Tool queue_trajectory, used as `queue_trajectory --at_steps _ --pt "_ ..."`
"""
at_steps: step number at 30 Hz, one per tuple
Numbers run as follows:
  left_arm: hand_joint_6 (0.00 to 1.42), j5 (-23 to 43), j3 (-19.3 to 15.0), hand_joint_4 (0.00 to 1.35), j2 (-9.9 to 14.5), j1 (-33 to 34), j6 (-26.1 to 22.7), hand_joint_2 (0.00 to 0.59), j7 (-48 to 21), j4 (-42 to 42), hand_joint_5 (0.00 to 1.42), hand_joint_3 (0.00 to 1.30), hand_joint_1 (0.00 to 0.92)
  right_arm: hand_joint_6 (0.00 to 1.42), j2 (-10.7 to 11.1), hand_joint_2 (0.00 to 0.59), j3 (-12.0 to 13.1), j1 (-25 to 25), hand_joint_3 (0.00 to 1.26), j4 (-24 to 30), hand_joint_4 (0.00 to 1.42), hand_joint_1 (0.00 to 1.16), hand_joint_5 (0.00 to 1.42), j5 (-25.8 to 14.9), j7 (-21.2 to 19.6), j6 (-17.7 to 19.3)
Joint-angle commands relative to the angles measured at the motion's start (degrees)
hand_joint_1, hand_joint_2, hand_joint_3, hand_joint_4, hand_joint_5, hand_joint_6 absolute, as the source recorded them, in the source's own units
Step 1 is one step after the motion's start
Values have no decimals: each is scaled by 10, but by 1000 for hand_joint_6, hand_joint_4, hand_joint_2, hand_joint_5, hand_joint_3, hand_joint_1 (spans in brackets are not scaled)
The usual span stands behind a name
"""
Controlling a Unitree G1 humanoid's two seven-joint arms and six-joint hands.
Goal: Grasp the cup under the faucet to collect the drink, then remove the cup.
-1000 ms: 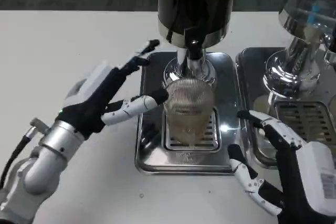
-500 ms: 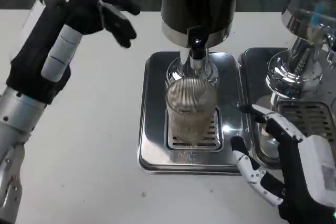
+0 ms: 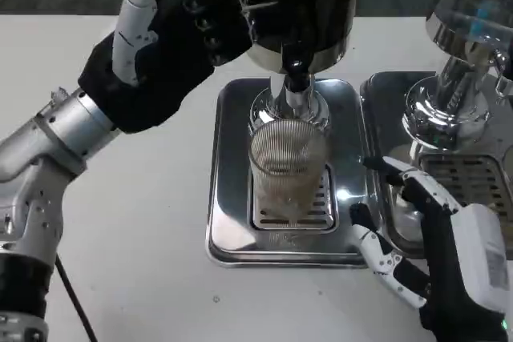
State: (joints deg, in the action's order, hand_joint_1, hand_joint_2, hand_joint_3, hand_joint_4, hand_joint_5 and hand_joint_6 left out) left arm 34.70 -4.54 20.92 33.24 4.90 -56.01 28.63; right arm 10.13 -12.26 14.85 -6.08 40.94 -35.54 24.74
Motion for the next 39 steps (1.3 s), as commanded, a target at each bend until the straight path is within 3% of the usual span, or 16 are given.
queue_trajectory --at_steps 1,16,28,39 --pt "133 -13 -14 195 -14 39 -19 83 -14 38 231 212 0 431 -5 388 -1 -3 360 -7 309 432 356 0 -16 9" --pt "81 -97 -2 113 -29 84 -3 54 -81 116 158 195 0 425 -8 388 -2 -2 361 -13 309 433 356 -3 -28 9" --pt "63 -165 10 98 -21 83 71 55 -89 141 135 195 0 423 -10 388 -2 -11 368 -23 309 433 356 -8 -28 15" --pt "42 -183 16 103 -16 81 113 53 -81 194 137 195 0 423 -7 386 -2 -12 369 -21 309 433 356 -11 -20 17"
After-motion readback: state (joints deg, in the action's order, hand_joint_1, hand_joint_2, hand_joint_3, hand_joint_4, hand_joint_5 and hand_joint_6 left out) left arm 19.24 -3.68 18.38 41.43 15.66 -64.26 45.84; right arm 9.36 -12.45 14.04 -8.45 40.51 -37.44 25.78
